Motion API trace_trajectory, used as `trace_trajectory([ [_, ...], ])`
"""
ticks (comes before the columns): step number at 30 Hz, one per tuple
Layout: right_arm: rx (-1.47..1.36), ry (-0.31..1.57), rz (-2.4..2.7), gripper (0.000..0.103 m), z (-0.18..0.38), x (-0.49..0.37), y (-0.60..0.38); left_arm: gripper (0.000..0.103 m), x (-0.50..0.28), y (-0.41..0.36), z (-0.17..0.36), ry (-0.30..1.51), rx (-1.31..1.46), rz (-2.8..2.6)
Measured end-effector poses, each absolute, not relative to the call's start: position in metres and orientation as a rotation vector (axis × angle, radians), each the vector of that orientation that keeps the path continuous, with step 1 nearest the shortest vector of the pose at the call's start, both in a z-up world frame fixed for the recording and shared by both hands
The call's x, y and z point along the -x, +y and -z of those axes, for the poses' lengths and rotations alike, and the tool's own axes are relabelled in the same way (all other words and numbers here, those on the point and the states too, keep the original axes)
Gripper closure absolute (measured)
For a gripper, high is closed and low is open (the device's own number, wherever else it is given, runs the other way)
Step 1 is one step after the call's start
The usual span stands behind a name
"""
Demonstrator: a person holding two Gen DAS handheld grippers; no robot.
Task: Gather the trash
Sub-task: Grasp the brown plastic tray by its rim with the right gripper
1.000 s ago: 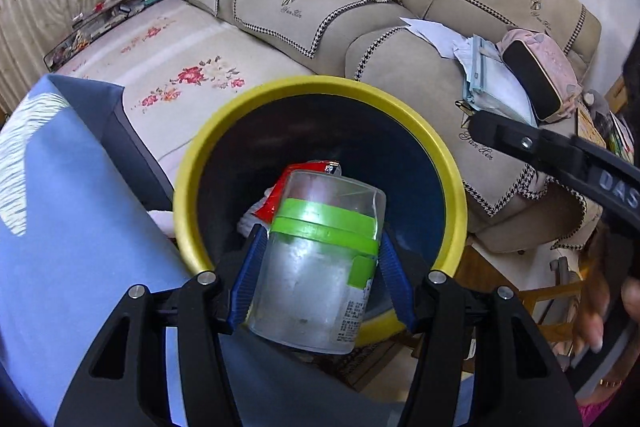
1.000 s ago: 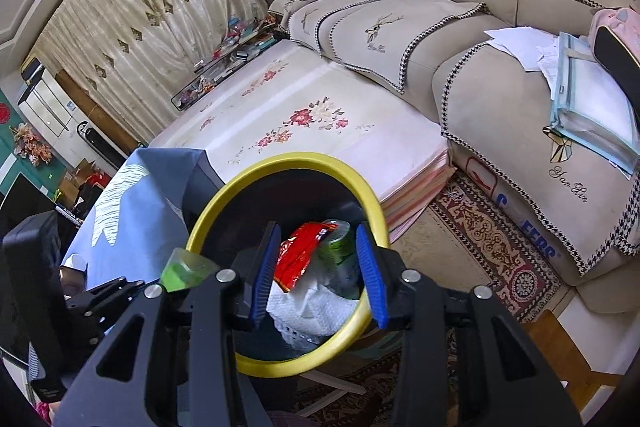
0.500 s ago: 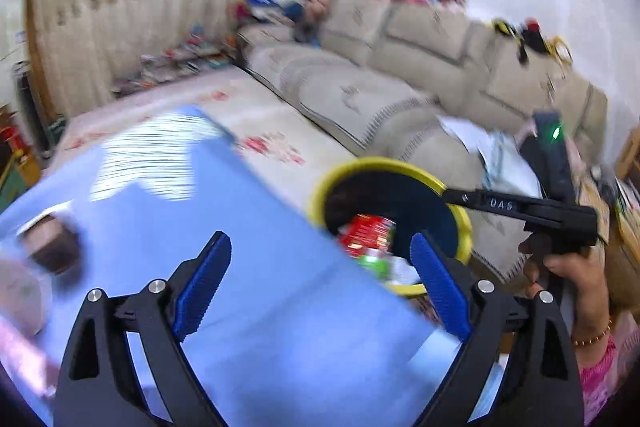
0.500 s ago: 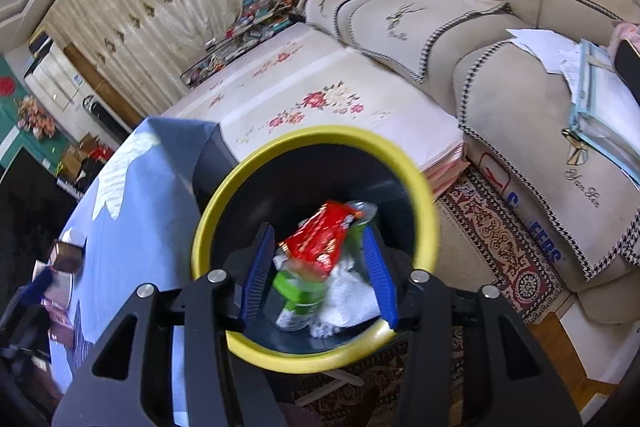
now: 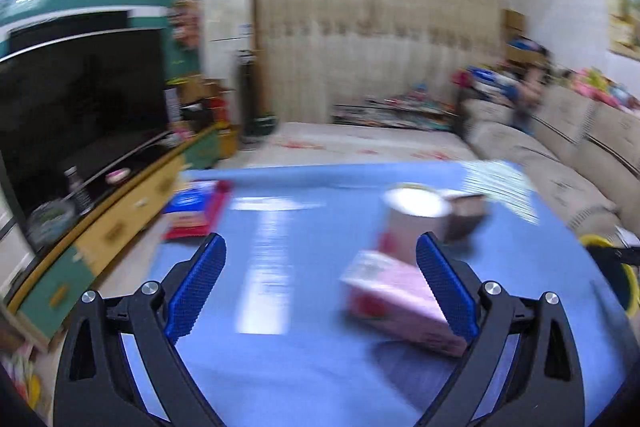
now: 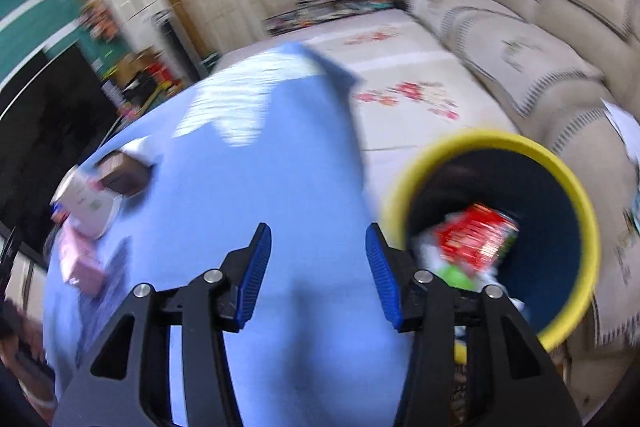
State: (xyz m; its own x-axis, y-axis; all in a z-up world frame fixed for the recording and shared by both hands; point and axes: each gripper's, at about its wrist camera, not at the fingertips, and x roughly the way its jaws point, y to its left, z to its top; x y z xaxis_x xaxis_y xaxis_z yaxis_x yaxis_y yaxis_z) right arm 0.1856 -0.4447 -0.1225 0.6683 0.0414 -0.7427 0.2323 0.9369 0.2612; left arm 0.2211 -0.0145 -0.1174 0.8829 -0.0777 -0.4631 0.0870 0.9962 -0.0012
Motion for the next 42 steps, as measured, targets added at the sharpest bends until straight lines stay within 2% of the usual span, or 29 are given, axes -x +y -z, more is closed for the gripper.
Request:
trace_trajectory([
  [6, -0.21, 0.837, -0.066, 0.05, 0.107, -0.239, -0.351, 0.009, -0.229, 0.034, 0.121, 0.462, 0.05, 0.014],
  [17, -0.102, 0.894, -0.183, 0.047, 0.115, -0.32, -0.256, 0.009, -0.24, 0.025, 0.138, 0.514, 0.068, 0.047],
  [26, -0.104, 0.912, -0.153, 0.047, 0.125, -0.341, -0.248, 0.009, -0.231, 0.018, 0.137, 0.514, 0.076, 0.058],
  [31, -0.122, 0.894, -0.153, 0.034, 0.12, -0.342, -0.255, 0.009, -0.231, 0.018, 0.137, 0.515, 0.075, 0.059],
  [42, -0.128, 0.901, -0.109, 0.034, 0.124, -0.342, -0.253, 0.009, -0.229, 0.013, 0.139, 0.525, 0.069, 0.068],
])
